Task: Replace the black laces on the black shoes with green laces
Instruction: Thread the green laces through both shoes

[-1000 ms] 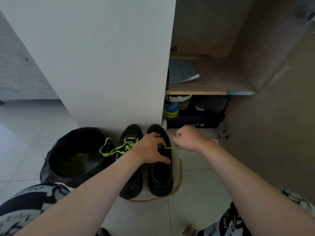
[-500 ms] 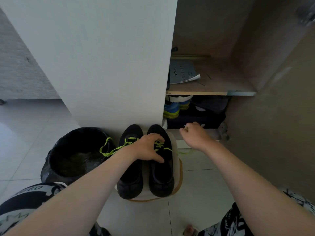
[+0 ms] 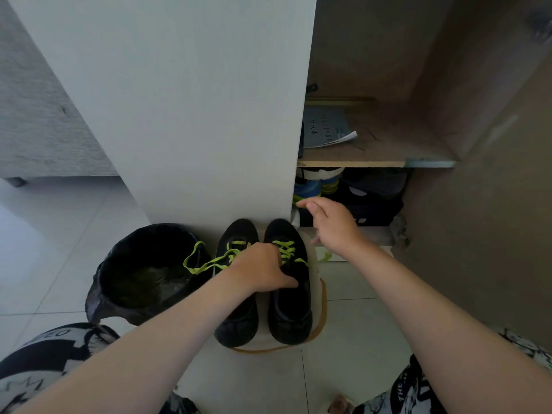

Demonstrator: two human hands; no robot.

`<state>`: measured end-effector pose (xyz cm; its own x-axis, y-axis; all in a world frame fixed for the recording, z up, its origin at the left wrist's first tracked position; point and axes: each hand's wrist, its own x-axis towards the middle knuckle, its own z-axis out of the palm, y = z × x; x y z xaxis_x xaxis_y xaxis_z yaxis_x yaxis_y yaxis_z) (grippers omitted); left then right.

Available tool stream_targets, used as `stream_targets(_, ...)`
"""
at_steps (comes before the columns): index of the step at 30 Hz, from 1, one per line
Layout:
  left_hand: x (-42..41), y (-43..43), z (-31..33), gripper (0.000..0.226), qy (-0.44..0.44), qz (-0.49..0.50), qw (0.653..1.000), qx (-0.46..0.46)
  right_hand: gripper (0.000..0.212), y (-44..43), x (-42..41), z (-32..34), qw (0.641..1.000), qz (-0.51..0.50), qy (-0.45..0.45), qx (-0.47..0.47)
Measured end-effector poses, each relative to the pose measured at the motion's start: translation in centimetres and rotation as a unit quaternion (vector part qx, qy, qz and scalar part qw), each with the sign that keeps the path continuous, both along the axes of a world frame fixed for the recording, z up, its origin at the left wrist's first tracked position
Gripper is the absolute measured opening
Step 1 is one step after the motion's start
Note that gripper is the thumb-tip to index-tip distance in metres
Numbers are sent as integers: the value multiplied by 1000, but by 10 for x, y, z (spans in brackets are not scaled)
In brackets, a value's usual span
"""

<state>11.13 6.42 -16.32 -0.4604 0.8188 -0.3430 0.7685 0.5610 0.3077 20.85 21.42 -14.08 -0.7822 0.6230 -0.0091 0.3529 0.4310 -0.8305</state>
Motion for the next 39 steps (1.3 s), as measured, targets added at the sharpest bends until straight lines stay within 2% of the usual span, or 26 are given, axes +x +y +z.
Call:
stream_targets(2,6,0,-7,38,47,6,998,33,32,-10,-4,-4,998,16,-42,-35)
stream_targets(5,12,-1,-5,38,32,29,998,50,39,-24,-6,-14,991,63,-91,-72)
stream_targets(8,6,-5,-6,24,-72,104,991,53,42,-39,0,-23,984,130,-114,-40)
stream_targets(10,-2,-10,-10,7,-167,168,970,61,26,-42,2,-26,984,131,-120,-25)
stream_targets(12,-5,-14,-13,4,-240,230,940,78,9,-41,3,-26,986,114,-123,-11)
stream_targets(15,-3,-17,-8,8,-324,305,889,107,7,-42,2,-24,990,87,-111,-5)
stream_targets(18,-1,-16,-1,15,-367,331,864,99,7,-38,1,-24,988,74,-108,82)
stream_targets(23,-3,-14,-4,15,-355,323,872,99,14,-38,2,-22,961,132,-169,172)
stream_targets(28,-3,-13,-10,10,-336,304,885,105,13,-37,3,-23,950,133,-202,195)
stream_targets(30,-2,-12,-10,7,-303,284,906,82,15,-39,3,-24,947,143,-211,195)
stream_targets(33,3,-9,-8,20,-196,203,957,67,18,-44,3,-23,928,171,-234,234)
stream_targets(35,8,-8,-8,24,-154,174,970,70,19,-44,2,-22,920,172,-243,255)
stream_targets(37,9,-7,-10,24,-166,169,969,67,19,-43,1,-21,914,167,-249,274)
stream_targets(39,4,-7,-12,16,-226,211,948,72,21,-44,1,-20,910,163,-249,290)
